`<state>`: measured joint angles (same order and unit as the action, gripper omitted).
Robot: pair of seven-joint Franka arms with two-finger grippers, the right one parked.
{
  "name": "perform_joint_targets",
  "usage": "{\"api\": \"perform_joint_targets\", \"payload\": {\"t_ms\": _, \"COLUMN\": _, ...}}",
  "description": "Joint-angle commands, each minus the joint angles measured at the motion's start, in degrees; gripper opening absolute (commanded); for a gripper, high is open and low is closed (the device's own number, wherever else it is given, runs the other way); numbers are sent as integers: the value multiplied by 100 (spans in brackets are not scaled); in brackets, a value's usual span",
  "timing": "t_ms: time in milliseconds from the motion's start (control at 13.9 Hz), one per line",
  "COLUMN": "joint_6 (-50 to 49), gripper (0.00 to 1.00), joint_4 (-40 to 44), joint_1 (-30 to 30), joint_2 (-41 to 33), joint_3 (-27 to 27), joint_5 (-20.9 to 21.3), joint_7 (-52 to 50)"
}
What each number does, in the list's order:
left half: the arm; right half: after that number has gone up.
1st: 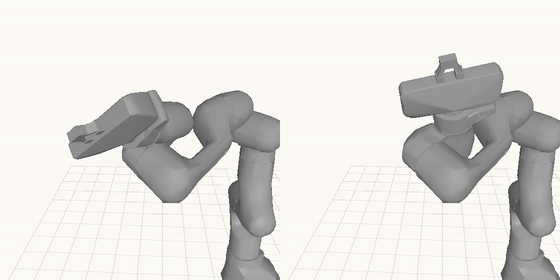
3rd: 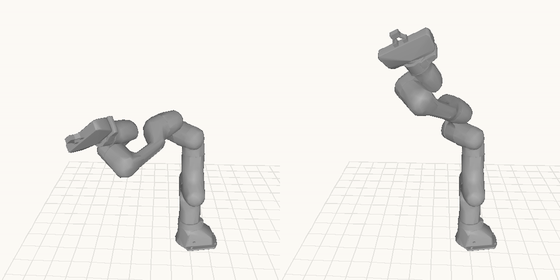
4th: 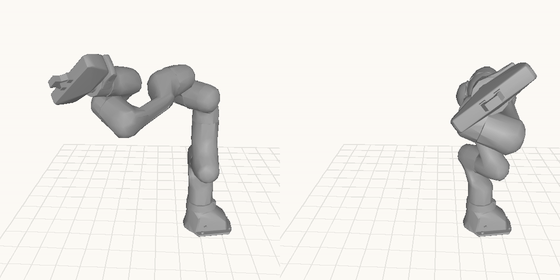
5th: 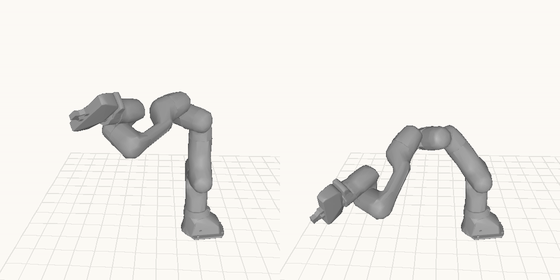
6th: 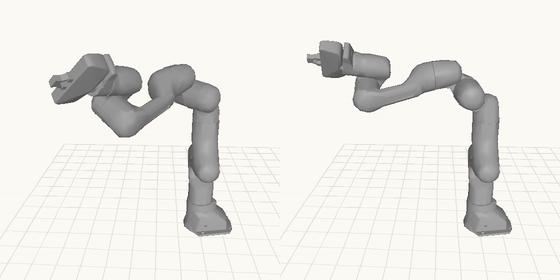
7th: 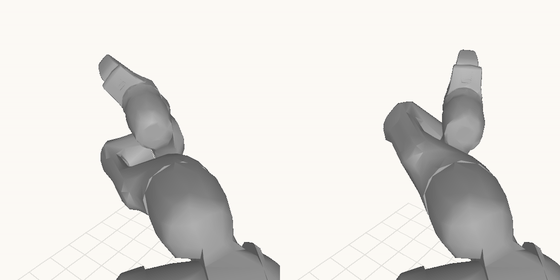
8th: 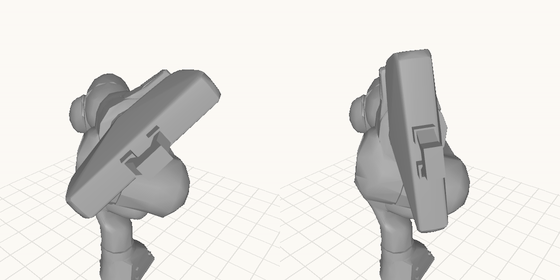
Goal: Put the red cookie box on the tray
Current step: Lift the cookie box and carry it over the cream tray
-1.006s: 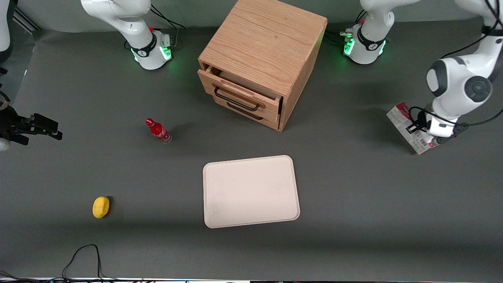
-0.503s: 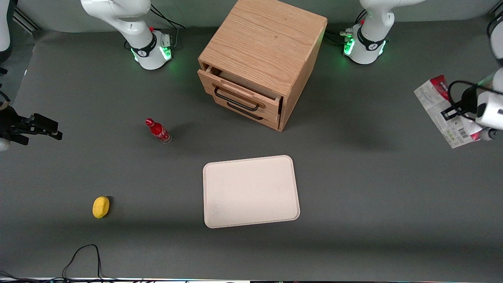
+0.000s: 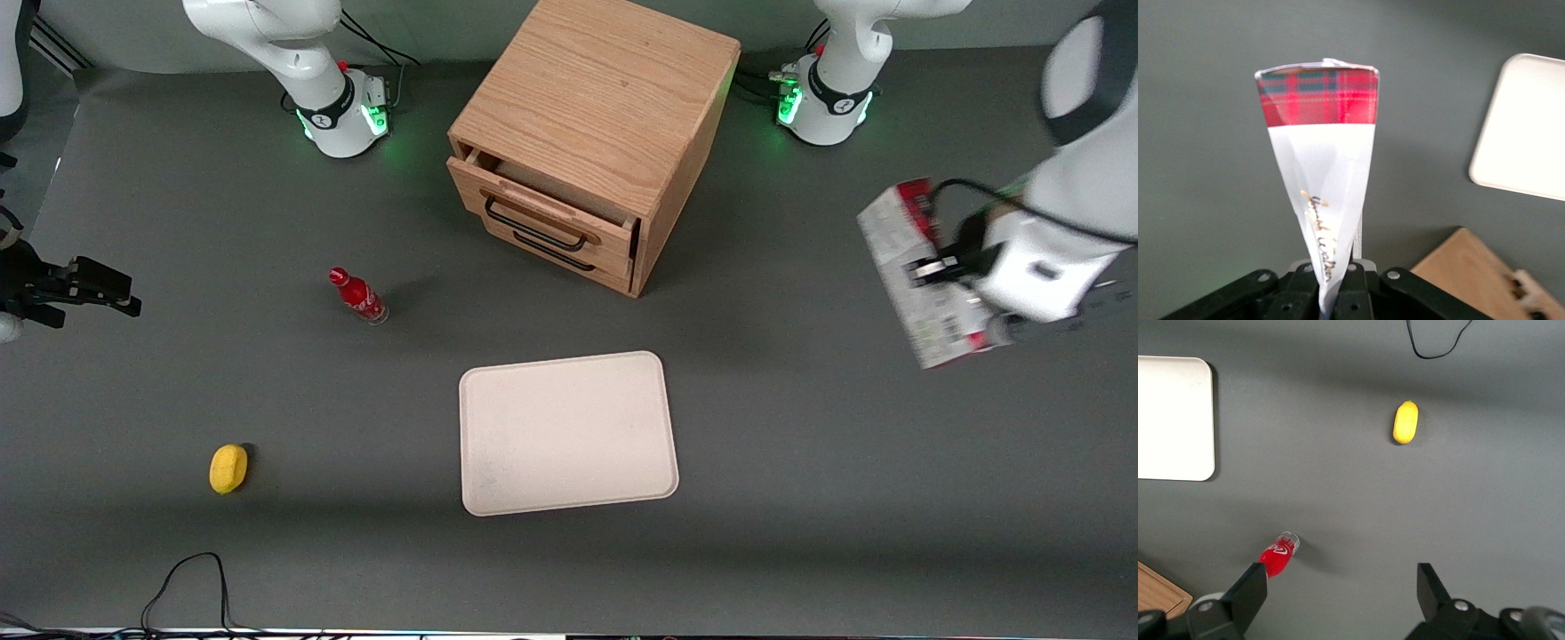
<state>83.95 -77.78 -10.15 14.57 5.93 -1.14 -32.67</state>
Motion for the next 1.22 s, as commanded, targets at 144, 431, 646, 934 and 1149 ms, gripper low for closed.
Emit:
{"api": "perform_joint_targets", "payload": {"t_ms": 144, "joint_6": 540, "gripper": 0, "joint_4": 2142, "joint_1": -1417, "joint_2": 2231, "joint_3": -13, "joint_5": -17, "joint_7": -995}}
{"api": "perform_joint_targets", "payload": {"t_ms": 431, "joint_6": 1991, "gripper": 0, "joint_4": 2214, "joint_1": -1849, "joint_2": 3261, "joint_3": -48, "joint_5": 35, "joint_7": -978}}
{"api": "perform_joint_targets", "payload": {"t_ms": 646, "joint_6": 2608, "gripper": 0, "joint_4": 2206, "joint_1": -1973, "joint_2": 3806, "joint_3": -57, "joint_5": 394, "joint_7": -978}}
{"api": "perform_joint_targets", "payload": {"t_ms": 934, "joint_6": 3092, "gripper": 0, "joint_4": 2162, "joint_1": -1990, "joint_2": 4185, "joint_3": -74, "joint_5": 615, "joint_7": -986}}
{"api": "perform_joint_targets", "payload": {"t_ms": 1149, "joint_6": 3137, "gripper": 0, "joint_4": 2109, "joint_1": -1990, "joint_2": 4273, "joint_3": -83, "joint_5": 624, "joint_7": -995}}
